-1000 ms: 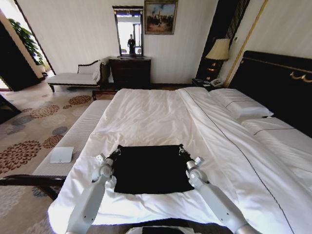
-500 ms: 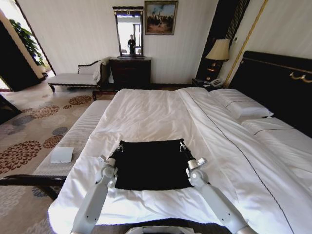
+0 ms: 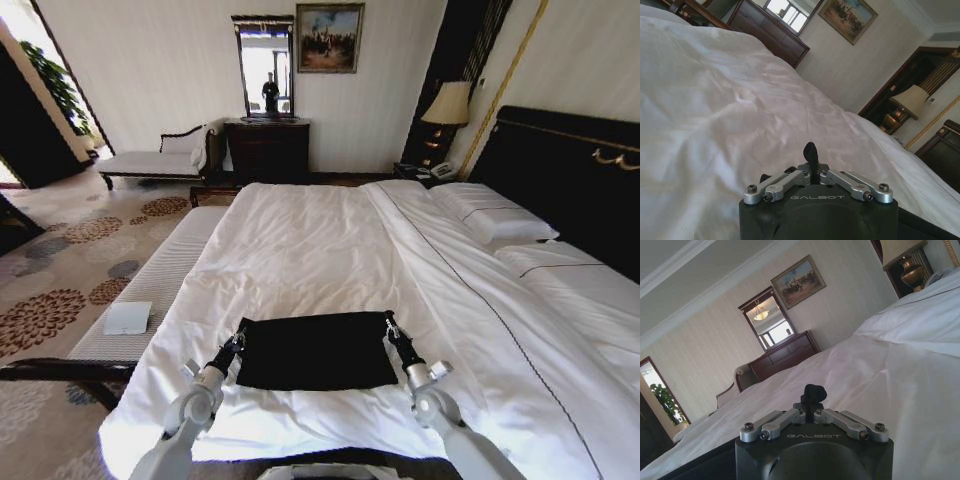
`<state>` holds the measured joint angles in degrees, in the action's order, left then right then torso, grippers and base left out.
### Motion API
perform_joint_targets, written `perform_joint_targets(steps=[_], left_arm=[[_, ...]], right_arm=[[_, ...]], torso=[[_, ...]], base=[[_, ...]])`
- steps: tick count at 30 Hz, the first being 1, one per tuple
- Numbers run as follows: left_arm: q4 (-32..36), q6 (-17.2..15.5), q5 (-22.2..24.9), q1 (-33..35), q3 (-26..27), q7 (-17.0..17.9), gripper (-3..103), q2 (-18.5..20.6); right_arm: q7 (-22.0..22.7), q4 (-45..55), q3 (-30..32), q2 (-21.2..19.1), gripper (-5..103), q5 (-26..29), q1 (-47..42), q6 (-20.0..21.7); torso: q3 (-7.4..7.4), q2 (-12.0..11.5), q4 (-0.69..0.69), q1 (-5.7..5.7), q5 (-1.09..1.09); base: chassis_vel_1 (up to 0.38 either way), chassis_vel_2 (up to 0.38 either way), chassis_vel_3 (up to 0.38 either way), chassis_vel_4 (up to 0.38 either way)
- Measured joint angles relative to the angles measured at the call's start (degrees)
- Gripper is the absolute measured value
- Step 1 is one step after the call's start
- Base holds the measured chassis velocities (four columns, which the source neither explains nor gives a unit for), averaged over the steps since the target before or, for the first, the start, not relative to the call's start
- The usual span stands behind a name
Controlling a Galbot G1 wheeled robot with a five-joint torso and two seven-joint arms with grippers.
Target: Fold the clothes on the bed.
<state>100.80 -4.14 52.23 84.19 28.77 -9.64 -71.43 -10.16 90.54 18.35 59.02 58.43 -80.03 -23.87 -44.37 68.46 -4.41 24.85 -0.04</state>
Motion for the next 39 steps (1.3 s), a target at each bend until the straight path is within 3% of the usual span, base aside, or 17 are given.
perform_joint_targets(steps=[13,15,16,20,21,22,25,27,29,30,32,33,35,36,37,38,39], left_arm=[[2.3,2.7,-6.2,5.8,0.3,1.5,0,-2.3],[3.4,3.1,-7.2,6.2,0.6,2.7,10,-2.4],[3.4,3.1,-7.2,6.2,0.6,2.7,10,-2.4],[9.9,3.8,-8.7,8.9,1.8,4.0,27,-1.4],[9.9,3.8,-8.7,8.9,1.8,4.0,27,-1.4],[12.2,3.8,-8.8,10.2,2.3,4.1,32,-0.8],[18.1,3.2,-8.8,12.2,3.6,4.9,48,0.4],[19.2,2.2,-8.5,11.7,3.7,5.4,48,0.4],[20.3,-1.8,-8.8,8.9,2.9,7.4,59,0.1],[20.1,-3.6,-9.7,7.5,2.0,8.2,65,-0.3],[18.7,-5.9,-12.5,5.5,0.4,9.6,70,-1.4],[18.7,-5.9,-12.5,5.5,0.4,9.6,70,-1.4],[16.4,-8.2,-16.3,3.9,-1.4,11.4,81,-2.9],[15.3,-9.7,-18.2,3.2,-2.1,12.6,86,-3.5],[14.6,-11.0,-19.8,2.7,-2.5,13.7,86,-3.6],[14.6,-11.0,-19.8,2.7,-2.5,13.7,86,-3.6],[13.8,-12.7,-22.0,2.2,-3.2,15.0,92,-3.7]], right_arm=[[0.6,-0.4,1.2,2.3,1,-5.3,-6.4,-3.0],[1.5,-0.5,1.3,2.6,0,-5.7,-6.1,-3.0],[1.5,-0.5,1.3,2.6,0,-5.7,-6.1,-3.0],[2.0,4.7,3.1,1.7,21,-5.3,-7.9,-3.5],[2.0,4.7,3.1,1.7,21,-5.3,-7.9,-3.5],[2.8,6.8,3.8,1.3,21,-5.2,-9.0,-3.6],[7.1,12.6,5.4,0.6,37,-5.9,-11.4,-3.7],[9.5,14.0,5.7,0.5,43,-6.6,-11.7,-3.3],[15.2,16.3,5.8,0.5,53,-8.2,-11.6,-1.1],[16.9,16.6,5.6,0.5,53,-8.5,-10.8,0.0],[18.3,16.2,4.3,0.3,65,-8.6,-8.3,2.0],[18.3,16.2,4.3,0.3,65,-8.6,-8.3,2.0],[19.0,14.4,1.9,0.0,76,-8.6,-4.7,6.3],[20.0,13.9,0.8,-0.5,76,-8.2,-3.3,10.0],[20.9,13.8,0.2,-0.9,80,-7.8,-2.4,12.6],[20.9,13.8,0.2,-0.9,80,-7.8,-2.4,12.6],[22.8,13.8,-0.9,-1.6,86,-7.1,-1.1,17.1]], torso=[[-0.01,0.0,0.00,0.00,0.00],[-0.01,0.0,0.02,0.01,0.00],[-0.01,0.0,0.02,0.01,0.00],[-0.02,0.0,0.00,0.02,-0.01],[-0.02,0.0,0.00,0.02,-0.01],[-0.02,0.0,0.00,0.02,-0.01],[-0.01,0.0,0.01,0.01,-0.01],[-0.01,0.0,0.02,0.01,0.00],[0.00,0.0,-0.02,0.01,-0.01],[-0.01,0.0,-0.03,0.01,-0.02],[-0.02,0.0,-0.04,0.02,-0.02],[-0.02,0.0,-0.04,0.02,-0.02],[-0.02,0.0,0.03,0.02,0.02],[-0.02,0.0,0.05,0.02,0.01],[-0.02,0.0,0.02,0.03,0.00],[-0.02,0.0,0.02,0.03,0.00],[-0.02,0.0,-0.01,0.02,-0.01]], base=[[0.000,0.000,0.000,0.000],[0.000,0.000,0.000,0.000],[0.000,0.000,0.000,0.000],[0.000,0.000,0.000,0.000],[0.000,0.000,0.000,0.000],[0.000,0.000,0.000,0.000],[0.000,0.000,0.000,0.000],[0.000,0.000,0.000,0.000],[0.000,0.000,0.000,0.000],[0.000,0.000,0.000,0.000],[0.000,0.000,0.000,0.000],[0.000,0.000,0.000,0.000],[0.000,0.000,0.000,0.000],[0.000,0.000,0.000,0.000],[0.000,0.000,0.000,0.000],[0.000,0.000,0.000,0.000],[0.000,0.000,0.000,0.000]])
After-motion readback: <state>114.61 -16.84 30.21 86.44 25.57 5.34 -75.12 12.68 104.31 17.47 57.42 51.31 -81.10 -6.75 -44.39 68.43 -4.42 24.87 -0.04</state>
